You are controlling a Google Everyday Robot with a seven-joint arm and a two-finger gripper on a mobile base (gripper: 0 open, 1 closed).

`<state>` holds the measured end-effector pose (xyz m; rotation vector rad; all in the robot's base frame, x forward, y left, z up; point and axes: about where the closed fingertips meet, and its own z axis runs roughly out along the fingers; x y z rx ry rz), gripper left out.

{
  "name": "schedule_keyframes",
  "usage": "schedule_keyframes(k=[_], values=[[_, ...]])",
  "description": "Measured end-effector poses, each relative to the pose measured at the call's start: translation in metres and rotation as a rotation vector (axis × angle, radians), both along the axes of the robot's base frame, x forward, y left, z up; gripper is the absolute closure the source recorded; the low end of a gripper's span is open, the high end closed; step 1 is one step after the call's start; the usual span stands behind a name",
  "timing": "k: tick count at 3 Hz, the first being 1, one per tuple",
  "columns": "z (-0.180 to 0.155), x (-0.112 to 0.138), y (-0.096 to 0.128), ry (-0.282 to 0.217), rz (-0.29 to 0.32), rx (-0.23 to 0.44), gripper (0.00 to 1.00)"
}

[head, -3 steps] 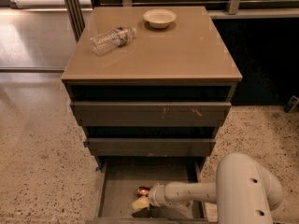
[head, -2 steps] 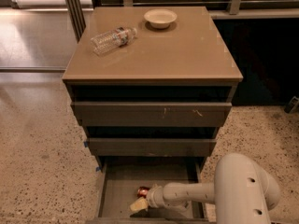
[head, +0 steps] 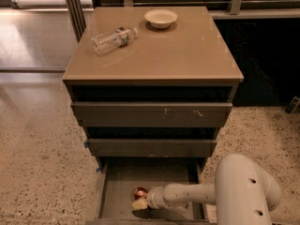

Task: Pick coke can from bottom drawer and place on counter

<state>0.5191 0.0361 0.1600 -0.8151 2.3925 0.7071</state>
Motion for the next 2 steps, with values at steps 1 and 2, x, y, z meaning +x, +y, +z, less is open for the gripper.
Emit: schedule_keyframes(k=[1, 2], values=[[0.0, 0.0, 0.0, 0.0, 0.0, 0.0, 0.48], [0.0, 0.0, 0.0, 0.0, 0.0, 0.0, 0.71]])
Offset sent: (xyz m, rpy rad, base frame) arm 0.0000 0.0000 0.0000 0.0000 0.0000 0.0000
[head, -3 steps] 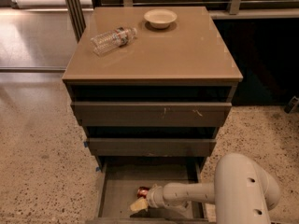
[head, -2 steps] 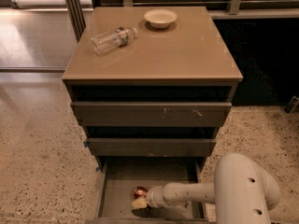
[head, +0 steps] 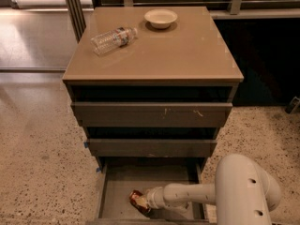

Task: Pick coke can from bottom drawer and place on counter

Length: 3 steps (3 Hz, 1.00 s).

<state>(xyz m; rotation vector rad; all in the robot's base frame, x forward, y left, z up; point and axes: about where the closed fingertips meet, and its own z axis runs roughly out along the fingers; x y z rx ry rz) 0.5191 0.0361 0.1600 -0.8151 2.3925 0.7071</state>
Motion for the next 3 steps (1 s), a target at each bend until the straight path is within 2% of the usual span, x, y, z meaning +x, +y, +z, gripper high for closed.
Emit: schedule_keyframes(k=[1, 2, 3], values=[[0.0, 0.0, 0.0001, 0.0, 0.0, 0.0, 0.94], [0.0, -0.0001, 0.0001, 0.0, 0.0, 0.0, 1.0], [0.0002, -0.0002, -0.0001, 0.0, 0.0, 0.001, 1.0]])
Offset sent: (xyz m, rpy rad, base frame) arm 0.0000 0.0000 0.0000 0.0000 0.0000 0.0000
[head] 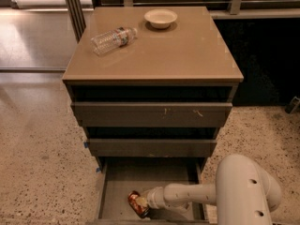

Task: Pick coke can from bottom drawer and place on counter

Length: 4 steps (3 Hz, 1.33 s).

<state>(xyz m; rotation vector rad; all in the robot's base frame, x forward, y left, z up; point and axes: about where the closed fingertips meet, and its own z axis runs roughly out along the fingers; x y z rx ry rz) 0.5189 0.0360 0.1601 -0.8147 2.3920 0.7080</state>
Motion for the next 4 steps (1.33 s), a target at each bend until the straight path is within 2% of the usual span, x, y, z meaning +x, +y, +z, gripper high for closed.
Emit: schedule_keyframes(k=[1, 2, 3, 4], values=[[0.02, 0.004, -0.016, -0.009, -0.016, 0.068, 1.0], [0.073, 0.02, -0.048, -0.071, -0.028, 0.185, 1.0], [0.13, 0.028, -0.103, -0.141, -0.062, 0.274, 1.0], [0.129, 0.026, -0.104, -0.138, -0.062, 0.276, 1.0]])
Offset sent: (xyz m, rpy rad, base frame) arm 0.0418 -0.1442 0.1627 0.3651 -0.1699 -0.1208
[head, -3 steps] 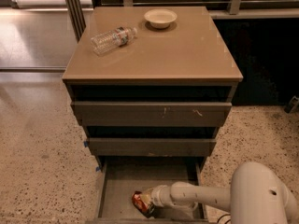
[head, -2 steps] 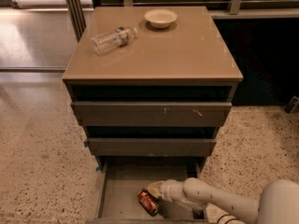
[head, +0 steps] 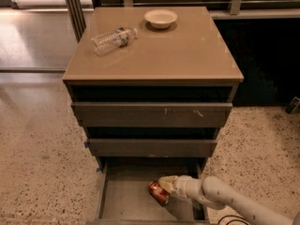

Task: Pick coke can from bottom drawer and place on counter

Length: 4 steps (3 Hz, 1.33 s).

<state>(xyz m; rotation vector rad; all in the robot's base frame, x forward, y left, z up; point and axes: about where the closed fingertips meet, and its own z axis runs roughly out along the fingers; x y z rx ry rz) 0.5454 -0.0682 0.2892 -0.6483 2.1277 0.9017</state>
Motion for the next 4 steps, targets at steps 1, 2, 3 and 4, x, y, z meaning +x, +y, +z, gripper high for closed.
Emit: schedule_keyframes(k=[1, 2, 3, 4], values=[[0.0, 0.0, 0.0, 0.0, 0.0, 0.0, 0.81], [0.0, 0.0, 0.0001, 0.0, 0.0, 0.0, 0.58], [0.0, 0.0, 0.0001, 0.0, 0.0, 0.0, 0.35], [0.0, 0.0, 0.0001, 0.0, 0.0, 0.0, 0.11]])
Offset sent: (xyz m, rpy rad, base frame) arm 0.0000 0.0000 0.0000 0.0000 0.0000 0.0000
